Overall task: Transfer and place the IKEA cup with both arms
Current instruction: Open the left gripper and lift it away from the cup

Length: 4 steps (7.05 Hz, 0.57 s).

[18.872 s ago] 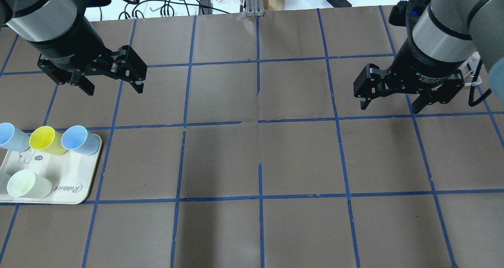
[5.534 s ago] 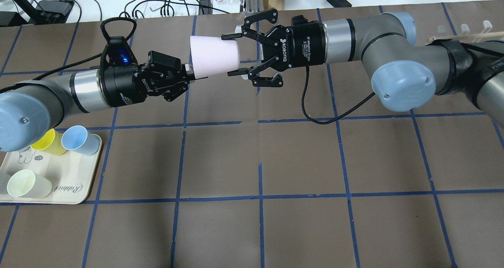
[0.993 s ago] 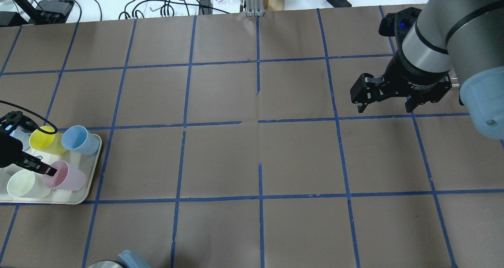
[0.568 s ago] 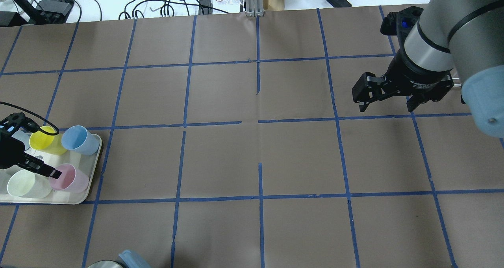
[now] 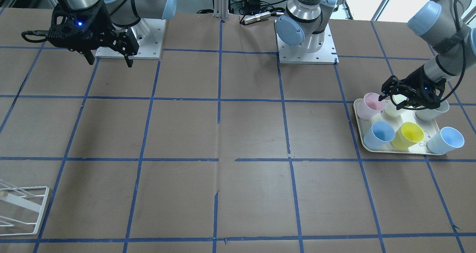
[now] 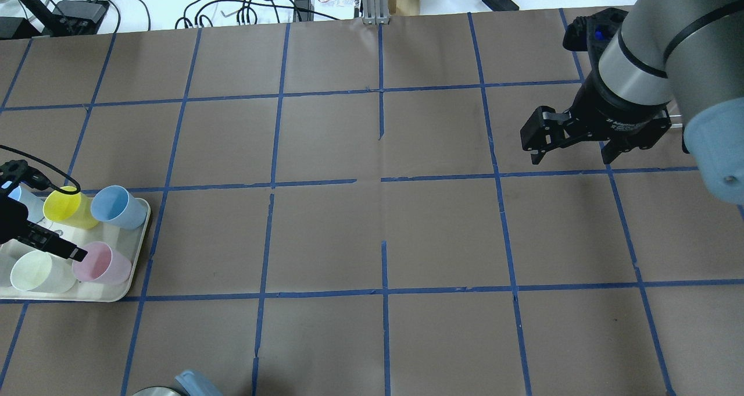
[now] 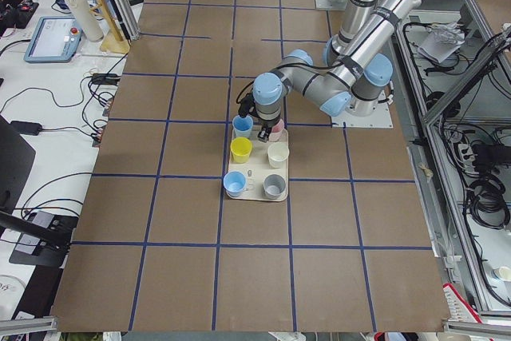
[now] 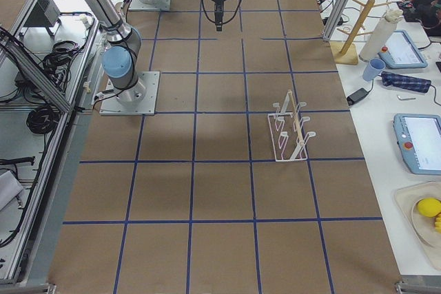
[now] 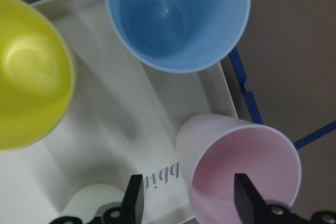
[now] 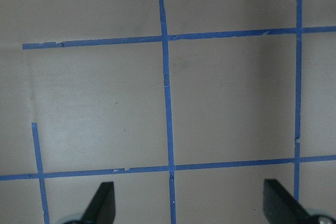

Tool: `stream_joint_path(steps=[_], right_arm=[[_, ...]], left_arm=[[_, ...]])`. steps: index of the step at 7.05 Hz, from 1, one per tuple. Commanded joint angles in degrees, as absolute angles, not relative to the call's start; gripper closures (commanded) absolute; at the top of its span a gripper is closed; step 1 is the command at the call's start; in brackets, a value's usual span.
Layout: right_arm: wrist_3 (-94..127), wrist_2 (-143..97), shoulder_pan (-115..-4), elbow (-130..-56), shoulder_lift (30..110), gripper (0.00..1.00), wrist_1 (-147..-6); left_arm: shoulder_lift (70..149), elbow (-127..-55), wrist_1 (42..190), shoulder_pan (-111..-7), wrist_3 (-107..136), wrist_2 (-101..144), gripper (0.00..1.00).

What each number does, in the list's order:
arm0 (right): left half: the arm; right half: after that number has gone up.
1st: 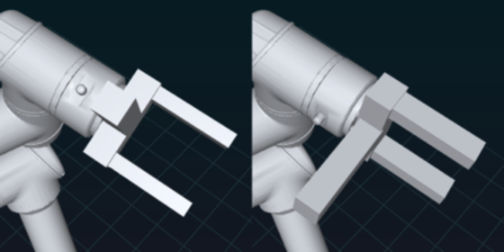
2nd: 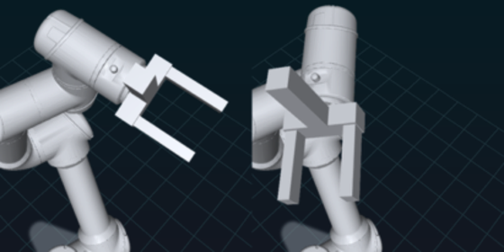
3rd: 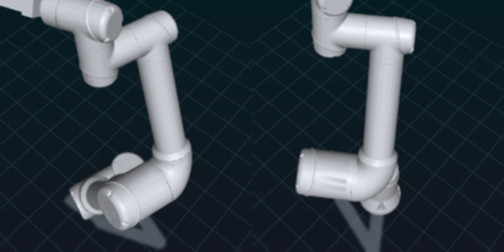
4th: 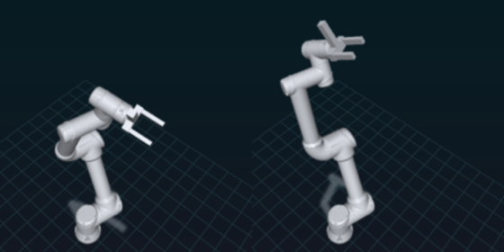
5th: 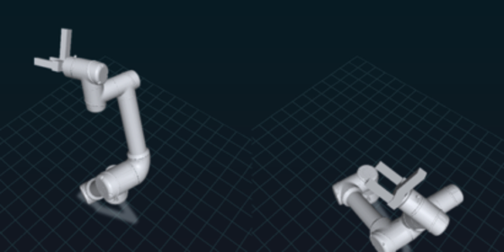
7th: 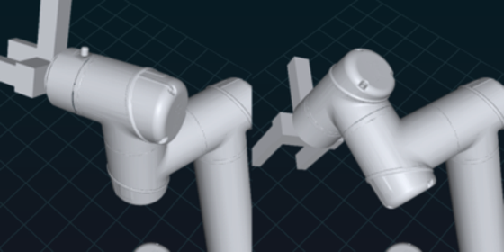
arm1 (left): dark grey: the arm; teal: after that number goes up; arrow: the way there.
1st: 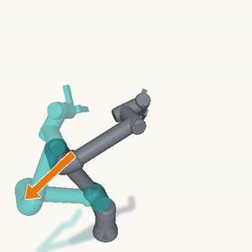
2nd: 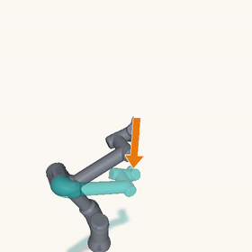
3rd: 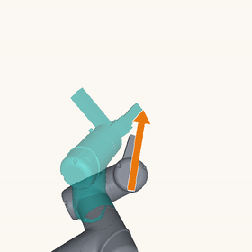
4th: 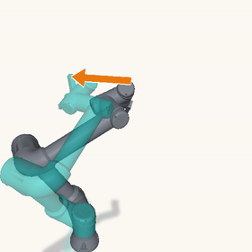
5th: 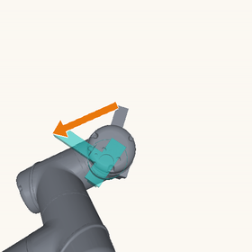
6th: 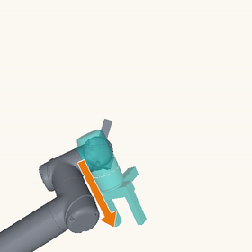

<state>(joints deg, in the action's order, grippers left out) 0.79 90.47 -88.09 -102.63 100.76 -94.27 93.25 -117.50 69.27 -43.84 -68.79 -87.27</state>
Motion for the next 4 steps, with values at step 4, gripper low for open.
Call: stream_joint_path(steps=[4], right_arm=[[0.88,90.44,-88.33,-102.22,101.07,0.0,-94.22]], left_arm=[[85.0,-105.32,83.31,-69.36,-29.23,-87.53,0.0]])
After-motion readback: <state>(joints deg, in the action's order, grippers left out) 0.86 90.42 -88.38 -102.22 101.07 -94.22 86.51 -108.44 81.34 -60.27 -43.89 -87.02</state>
